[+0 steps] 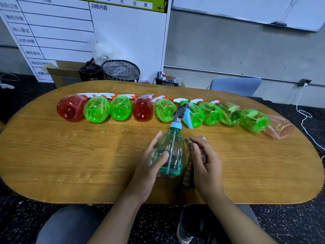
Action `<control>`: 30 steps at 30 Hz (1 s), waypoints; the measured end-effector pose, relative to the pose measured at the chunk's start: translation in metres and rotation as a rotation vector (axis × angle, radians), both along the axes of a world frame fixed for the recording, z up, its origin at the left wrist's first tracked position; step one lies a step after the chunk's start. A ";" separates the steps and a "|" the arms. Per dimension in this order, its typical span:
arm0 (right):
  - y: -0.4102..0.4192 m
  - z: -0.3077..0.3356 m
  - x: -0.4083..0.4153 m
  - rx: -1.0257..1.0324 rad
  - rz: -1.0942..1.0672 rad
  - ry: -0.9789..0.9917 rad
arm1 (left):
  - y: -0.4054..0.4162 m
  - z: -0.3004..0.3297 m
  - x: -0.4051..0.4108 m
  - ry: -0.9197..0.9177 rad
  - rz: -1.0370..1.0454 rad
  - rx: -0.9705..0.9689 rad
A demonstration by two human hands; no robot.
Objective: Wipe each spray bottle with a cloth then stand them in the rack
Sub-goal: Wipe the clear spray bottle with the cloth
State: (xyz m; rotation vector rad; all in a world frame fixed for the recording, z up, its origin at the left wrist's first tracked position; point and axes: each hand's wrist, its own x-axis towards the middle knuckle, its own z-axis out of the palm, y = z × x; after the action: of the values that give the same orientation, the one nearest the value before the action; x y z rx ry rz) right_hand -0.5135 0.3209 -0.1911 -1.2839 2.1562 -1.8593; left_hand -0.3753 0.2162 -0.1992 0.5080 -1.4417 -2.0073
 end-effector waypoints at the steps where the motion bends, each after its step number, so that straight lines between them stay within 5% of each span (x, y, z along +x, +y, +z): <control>1: -0.003 0.004 -0.002 0.000 0.002 0.006 | 0.000 -0.002 0.000 -0.007 -0.002 -0.005; 8: -0.033 0.025 -0.004 0.083 0.047 0.054 | 0.001 -0.011 0.000 -0.033 -0.050 -0.072; 19: 0.005 0.003 0.002 0.131 0.375 0.698 | -0.002 -0.010 -0.001 -0.016 0.012 -0.042; 26: -0.030 0.025 -0.016 0.230 0.038 0.415 | 0.002 -0.008 0.001 -0.020 0.001 -0.029; 30: -0.016 0.018 0.002 0.175 0.161 0.464 | 0.000 -0.010 0.001 -0.019 0.016 -0.015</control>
State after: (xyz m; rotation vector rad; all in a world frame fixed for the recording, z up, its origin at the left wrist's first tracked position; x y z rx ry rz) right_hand -0.5111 0.3053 -0.1735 -1.9289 2.2584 -1.3799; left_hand -0.3745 0.2162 -0.2094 0.5318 -1.4585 -1.9821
